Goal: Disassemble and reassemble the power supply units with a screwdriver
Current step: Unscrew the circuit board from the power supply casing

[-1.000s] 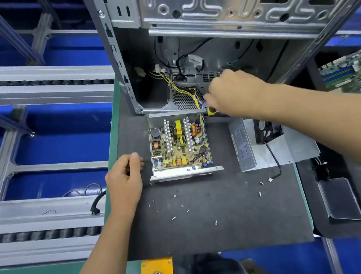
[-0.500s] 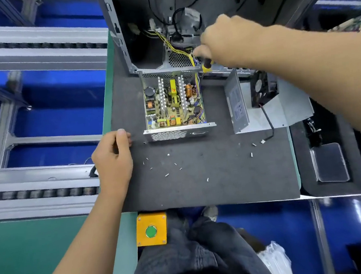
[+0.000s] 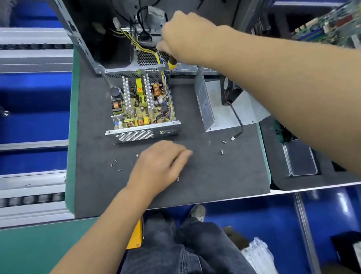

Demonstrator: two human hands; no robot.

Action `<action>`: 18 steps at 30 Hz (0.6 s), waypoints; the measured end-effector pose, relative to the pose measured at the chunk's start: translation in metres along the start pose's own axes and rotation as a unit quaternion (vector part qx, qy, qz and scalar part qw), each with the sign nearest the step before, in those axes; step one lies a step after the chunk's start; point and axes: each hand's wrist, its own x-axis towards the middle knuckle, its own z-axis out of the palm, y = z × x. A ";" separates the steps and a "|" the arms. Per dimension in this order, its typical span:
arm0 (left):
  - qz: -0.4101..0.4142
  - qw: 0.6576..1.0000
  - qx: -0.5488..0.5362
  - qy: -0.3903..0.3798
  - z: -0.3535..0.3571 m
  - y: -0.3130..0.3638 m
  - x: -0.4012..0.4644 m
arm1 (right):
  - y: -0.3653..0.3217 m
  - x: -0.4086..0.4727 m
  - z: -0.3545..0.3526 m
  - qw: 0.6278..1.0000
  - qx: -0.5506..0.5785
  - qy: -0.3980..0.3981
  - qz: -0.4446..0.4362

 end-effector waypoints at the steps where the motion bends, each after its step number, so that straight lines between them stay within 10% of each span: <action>1: 0.015 0.999 -0.006 -0.051 0.007 0.005 0.009 | 0.000 0.000 -0.001 1.000 0.010 -0.006 0.012; 18: -0.114 0.992 0.018 -0.053 -0.042 -0.029 -0.024 | 0.028 -0.002 0.009 0.996 0.069 -0.045 0.013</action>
